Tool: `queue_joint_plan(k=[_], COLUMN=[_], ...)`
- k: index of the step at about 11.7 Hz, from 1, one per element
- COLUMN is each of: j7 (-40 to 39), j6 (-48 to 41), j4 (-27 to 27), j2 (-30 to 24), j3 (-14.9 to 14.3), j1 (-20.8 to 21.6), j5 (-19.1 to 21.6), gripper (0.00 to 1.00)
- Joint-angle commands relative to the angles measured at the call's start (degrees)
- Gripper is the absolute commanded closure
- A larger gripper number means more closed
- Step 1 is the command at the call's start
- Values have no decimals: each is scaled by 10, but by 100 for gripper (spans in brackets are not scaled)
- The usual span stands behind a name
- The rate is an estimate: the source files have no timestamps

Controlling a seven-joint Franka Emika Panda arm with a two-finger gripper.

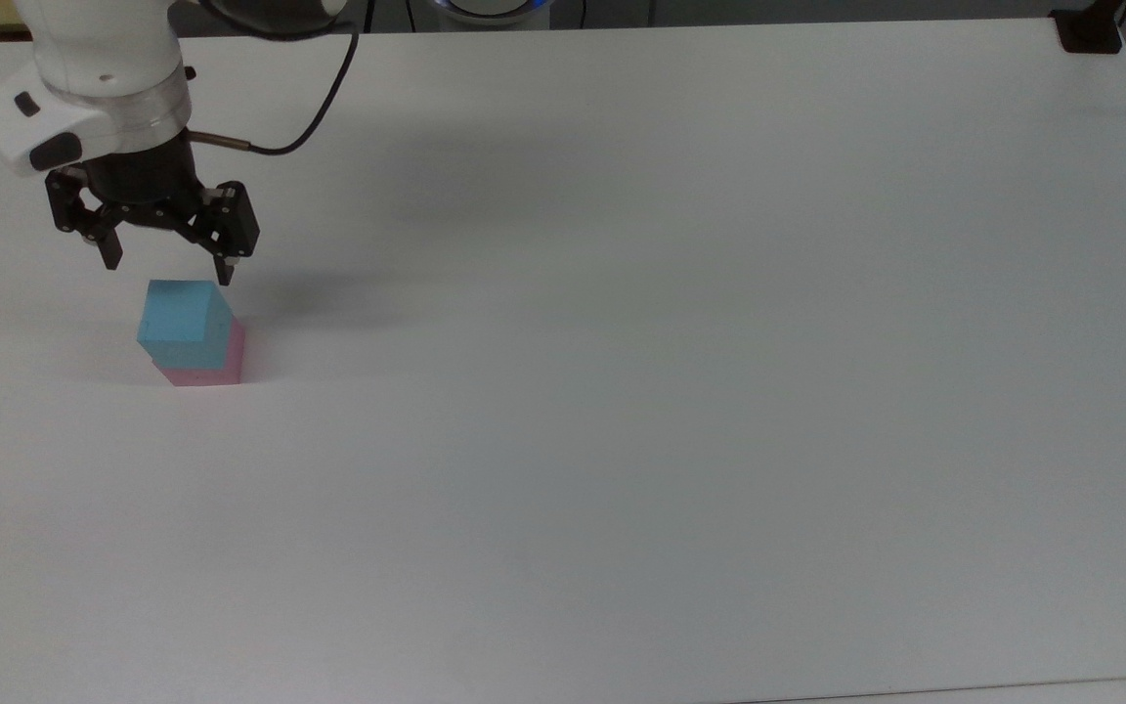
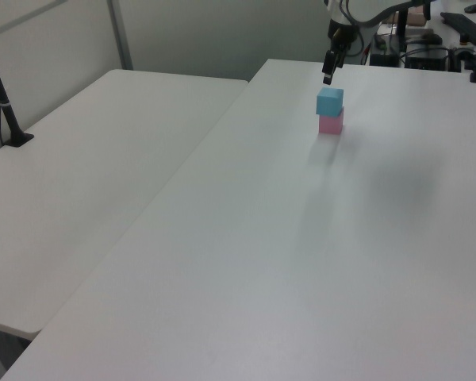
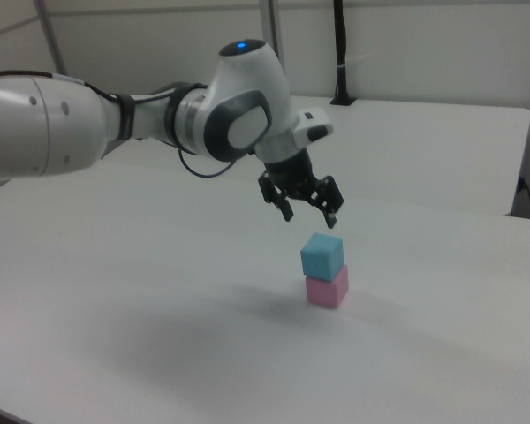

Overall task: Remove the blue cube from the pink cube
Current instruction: 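Move the open gripper down over the light-blue cube, then lower the gripper around the light-blue cube and close it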

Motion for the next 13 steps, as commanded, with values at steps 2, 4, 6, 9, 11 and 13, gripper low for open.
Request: queue_joint_plan(k=[2, 4, 6, 9, 11, 13], j7=[42, 39, 43, 43, 44, 45], j6=[72, 80, 90, 93, 85, 65], j4=[-29, -41, -46, -49, -49, -43], j2=[15, 19, 36, 47, 44, 28], j3=[0, -1, 0, 0, 0, 0], j1=[-14, -15, -15, -15, -12, -14], j5=[-3, -15, -17, -17, -16, -10], gripper=[0, 0, 0, 11, 39, 53])
